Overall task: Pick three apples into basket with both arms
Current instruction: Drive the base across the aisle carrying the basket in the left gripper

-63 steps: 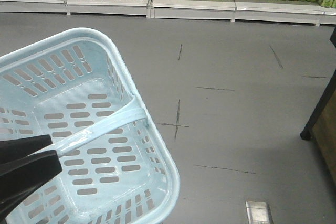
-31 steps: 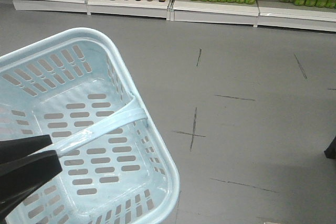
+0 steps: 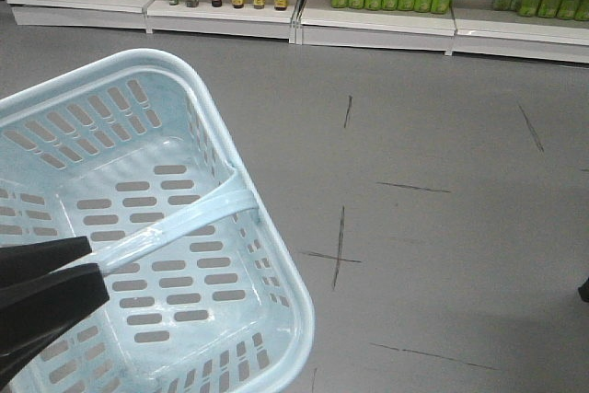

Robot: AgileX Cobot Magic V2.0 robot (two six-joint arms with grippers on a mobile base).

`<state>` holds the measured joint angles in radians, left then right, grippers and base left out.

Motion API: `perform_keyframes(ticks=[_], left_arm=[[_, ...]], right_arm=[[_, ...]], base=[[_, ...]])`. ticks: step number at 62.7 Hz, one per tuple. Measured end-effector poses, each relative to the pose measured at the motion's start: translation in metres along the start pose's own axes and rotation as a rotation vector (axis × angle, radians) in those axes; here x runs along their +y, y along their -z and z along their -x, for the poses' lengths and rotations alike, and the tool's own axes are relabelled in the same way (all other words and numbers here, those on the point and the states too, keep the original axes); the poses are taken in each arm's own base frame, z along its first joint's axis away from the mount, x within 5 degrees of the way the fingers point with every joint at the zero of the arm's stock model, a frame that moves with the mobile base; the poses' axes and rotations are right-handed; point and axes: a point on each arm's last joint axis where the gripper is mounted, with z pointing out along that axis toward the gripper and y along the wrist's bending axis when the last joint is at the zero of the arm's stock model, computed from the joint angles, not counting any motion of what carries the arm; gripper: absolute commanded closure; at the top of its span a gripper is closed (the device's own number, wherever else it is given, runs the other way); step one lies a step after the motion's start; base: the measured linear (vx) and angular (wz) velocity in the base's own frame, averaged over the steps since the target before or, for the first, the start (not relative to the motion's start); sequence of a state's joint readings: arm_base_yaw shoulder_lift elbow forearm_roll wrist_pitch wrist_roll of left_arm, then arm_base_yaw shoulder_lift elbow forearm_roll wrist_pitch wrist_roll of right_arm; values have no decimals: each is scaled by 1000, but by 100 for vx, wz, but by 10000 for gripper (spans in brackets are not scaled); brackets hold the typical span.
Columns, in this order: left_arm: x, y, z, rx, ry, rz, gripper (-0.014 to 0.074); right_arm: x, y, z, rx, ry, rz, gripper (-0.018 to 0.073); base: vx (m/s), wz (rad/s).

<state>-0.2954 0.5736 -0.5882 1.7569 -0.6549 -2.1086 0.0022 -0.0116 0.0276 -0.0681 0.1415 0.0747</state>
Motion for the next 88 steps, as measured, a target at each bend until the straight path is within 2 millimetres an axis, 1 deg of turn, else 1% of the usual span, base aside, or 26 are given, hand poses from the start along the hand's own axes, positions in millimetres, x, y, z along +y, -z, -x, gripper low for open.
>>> perform_keyframes(ticks=[88], left_arm=[[-1,1,0,-5,-4,-2,602]], right_arm=[[0,0,0,0,0,0,564]], base=[[24,-11]])
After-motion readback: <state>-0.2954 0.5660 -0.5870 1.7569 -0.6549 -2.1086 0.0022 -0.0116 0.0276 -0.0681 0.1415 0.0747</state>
